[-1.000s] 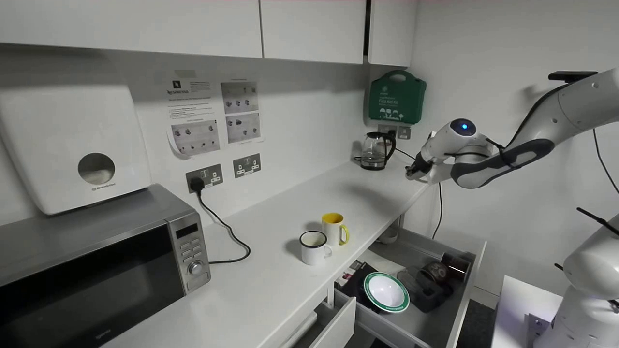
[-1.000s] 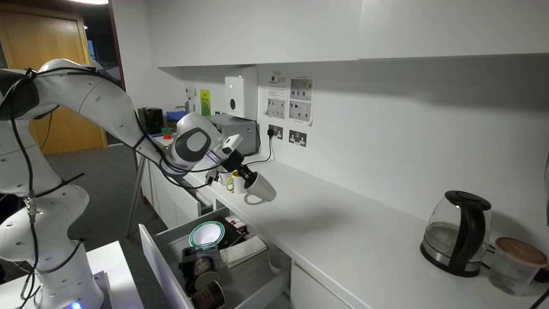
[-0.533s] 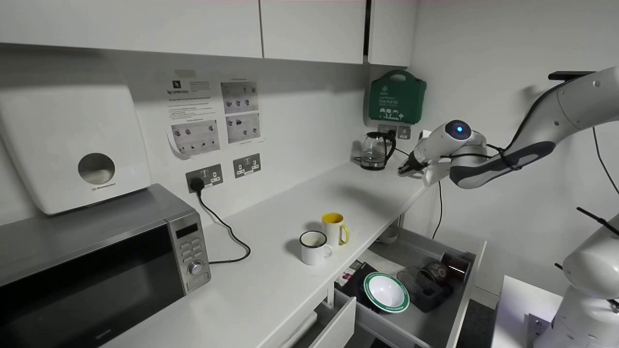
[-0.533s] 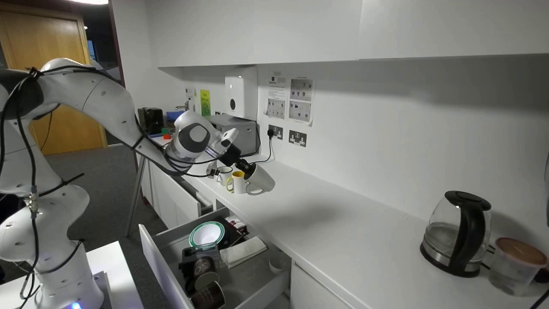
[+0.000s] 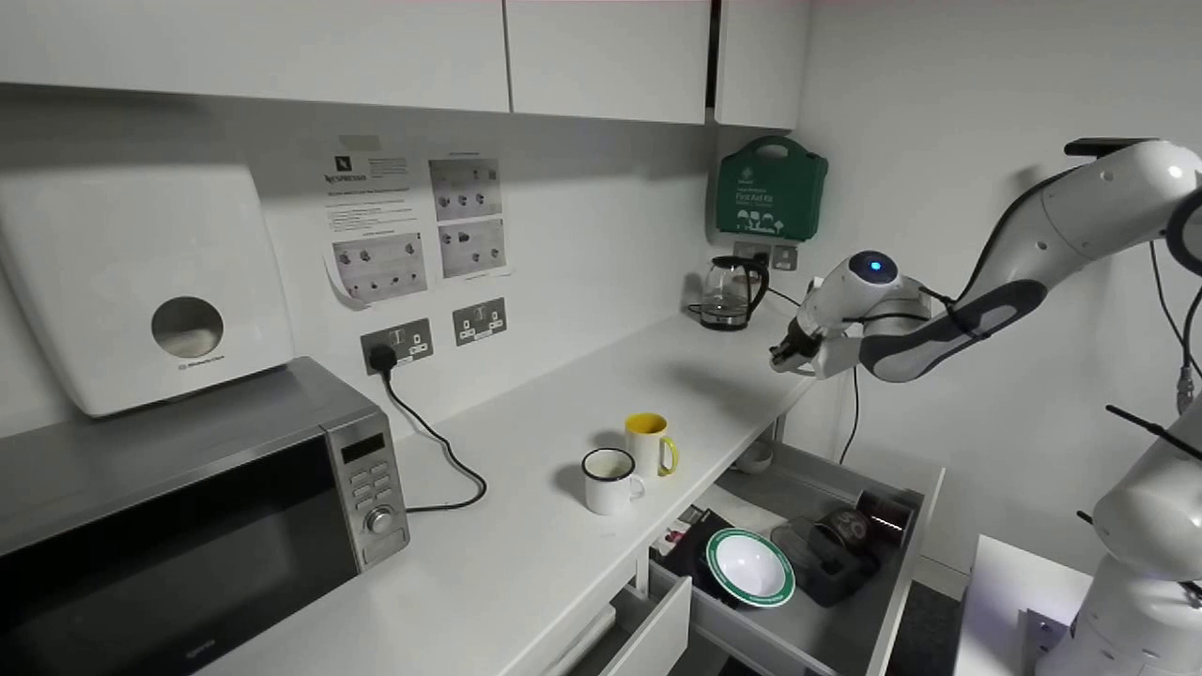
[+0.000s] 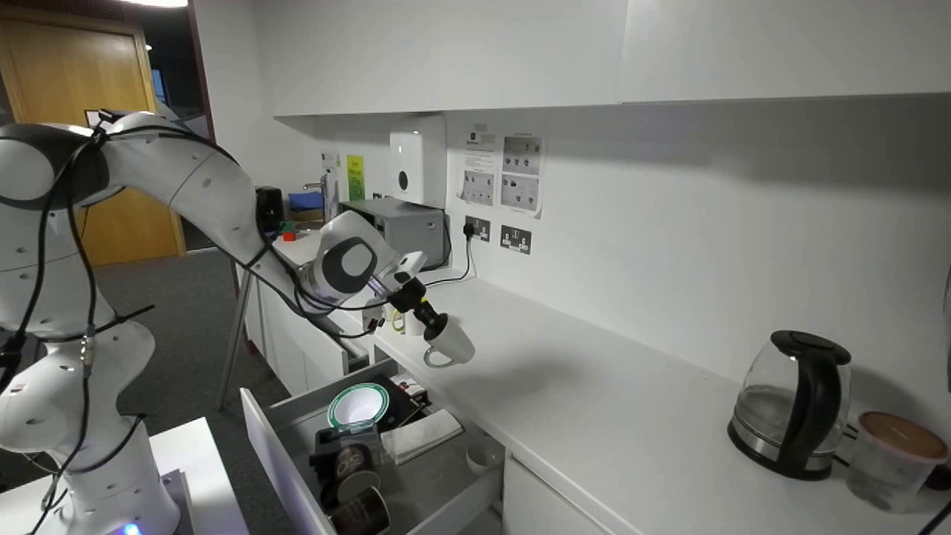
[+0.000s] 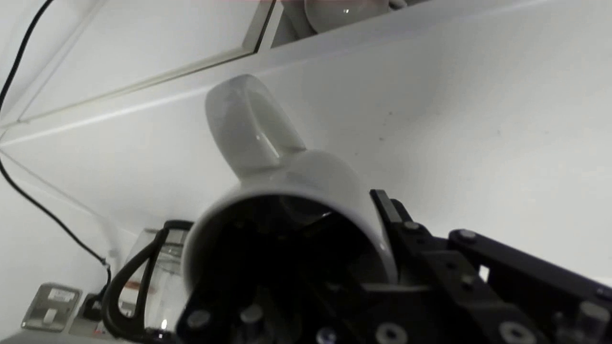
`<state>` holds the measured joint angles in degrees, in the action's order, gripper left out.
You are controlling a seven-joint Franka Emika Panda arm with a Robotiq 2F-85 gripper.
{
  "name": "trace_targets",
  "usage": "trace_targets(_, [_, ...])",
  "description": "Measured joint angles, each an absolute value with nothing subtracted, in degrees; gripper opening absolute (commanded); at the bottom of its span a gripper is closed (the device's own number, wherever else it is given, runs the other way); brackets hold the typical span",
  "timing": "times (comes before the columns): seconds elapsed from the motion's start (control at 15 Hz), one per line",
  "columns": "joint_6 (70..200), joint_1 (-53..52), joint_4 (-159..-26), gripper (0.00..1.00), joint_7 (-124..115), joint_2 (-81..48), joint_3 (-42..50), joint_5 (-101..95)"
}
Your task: Open the drawer on the right, take three mugs out of the drawer and place them on the countertop
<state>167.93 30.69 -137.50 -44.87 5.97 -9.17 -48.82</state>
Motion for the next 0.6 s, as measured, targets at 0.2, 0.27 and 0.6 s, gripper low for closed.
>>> trace_targets(0.2, [169.2, 30.7, -137.5, 0.09, -42.9, 2.7, -8.3, -46.4])
trace_targets(0.27, [169.3, 30.7, -137.5, 0.09, -42.9, 2.5, -8.2, -46.4])
trace_targets(0.6, [169.3, 30.6, -137.4, 0.09, -42.9, 2.5, -8.2, -46.4])
